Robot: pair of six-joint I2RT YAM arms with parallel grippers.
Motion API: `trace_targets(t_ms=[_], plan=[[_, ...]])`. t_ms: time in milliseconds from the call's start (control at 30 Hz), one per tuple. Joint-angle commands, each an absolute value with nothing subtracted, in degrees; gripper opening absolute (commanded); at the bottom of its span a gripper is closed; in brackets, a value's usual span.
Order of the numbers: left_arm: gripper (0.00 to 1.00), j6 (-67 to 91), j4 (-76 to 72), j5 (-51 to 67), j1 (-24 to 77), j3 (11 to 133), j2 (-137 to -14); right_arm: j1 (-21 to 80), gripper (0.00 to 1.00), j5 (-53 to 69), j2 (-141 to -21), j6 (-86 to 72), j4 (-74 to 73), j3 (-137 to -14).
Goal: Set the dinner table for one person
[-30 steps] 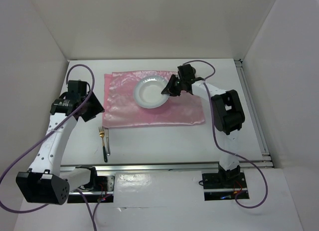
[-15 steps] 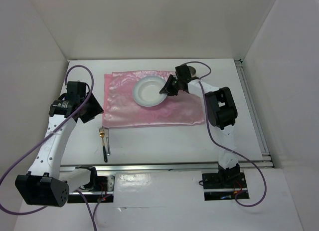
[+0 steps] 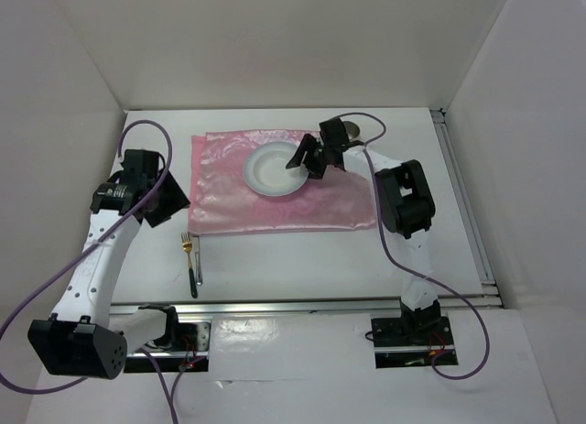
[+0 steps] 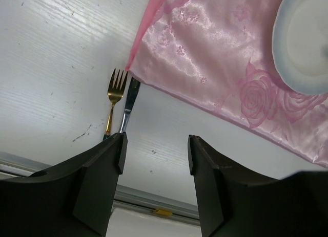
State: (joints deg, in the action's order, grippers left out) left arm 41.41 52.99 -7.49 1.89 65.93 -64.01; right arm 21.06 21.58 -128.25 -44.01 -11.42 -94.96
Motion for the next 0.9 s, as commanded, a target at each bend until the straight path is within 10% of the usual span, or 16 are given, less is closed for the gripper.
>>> trace_targets(t_ms=[0, 200, 867], plan=[[0.68, 43.15, 54.22, -10.01, 1.49, 65.92, -65.39, 22.41, 0.71, 19.96, -127.71, -43.07, -12.21, -98.70], [0.65, 43.76, 57.30, -9.40, 1.49, 65.39, -70.91, 24.34, 1.00, 11.70, -125.95, -39.38, -20.99, -101.07], [0.60, 56.33, 57.13, -5.90, 1.49, 49.23, -76.82, 26.54, 1.00, 0.88, -107.24, -36.65, -24.18, -87.99]])
